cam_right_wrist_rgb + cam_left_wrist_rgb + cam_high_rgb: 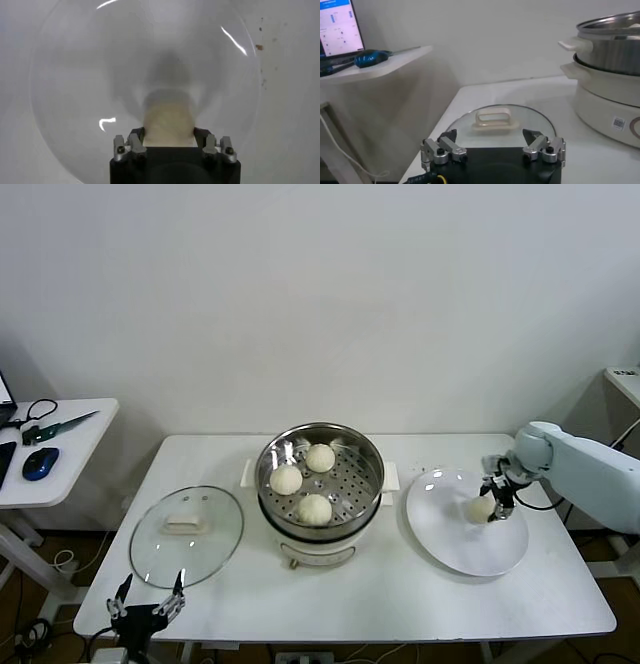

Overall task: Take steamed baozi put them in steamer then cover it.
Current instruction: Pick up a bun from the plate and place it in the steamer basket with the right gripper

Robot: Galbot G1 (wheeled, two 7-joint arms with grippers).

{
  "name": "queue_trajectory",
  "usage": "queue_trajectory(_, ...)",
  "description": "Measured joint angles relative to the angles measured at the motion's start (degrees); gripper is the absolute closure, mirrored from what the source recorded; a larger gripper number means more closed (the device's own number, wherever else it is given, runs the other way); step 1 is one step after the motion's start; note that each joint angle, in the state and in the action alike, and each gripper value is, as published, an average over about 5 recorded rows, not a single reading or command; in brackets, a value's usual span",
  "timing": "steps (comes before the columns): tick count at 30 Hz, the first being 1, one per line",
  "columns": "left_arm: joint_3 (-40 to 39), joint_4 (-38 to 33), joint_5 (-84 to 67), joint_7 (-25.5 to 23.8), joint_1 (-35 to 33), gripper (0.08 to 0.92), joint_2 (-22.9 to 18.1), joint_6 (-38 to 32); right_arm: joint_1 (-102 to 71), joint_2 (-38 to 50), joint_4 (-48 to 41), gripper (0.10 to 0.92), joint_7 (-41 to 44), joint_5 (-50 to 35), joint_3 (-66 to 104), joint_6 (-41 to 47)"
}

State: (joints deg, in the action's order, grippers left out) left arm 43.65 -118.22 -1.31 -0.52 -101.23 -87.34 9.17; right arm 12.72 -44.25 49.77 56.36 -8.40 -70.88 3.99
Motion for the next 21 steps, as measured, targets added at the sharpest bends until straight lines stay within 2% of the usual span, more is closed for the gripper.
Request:
queue_trajectory(9,-0.1,-0.5,0.01,-0.1,-0.01,0.177,0.29,0.2,13.29,1.36,7.6,0.381,0.32,-8.43,-9.92,2.04)
queue_trajectory(21,-0.94,-1.08,0.07,-0.35,0.39,0.177,0.78,0.54,41.68,-3.23,29.05,0.381,-3.38,-30.95,-25.67,10.92)
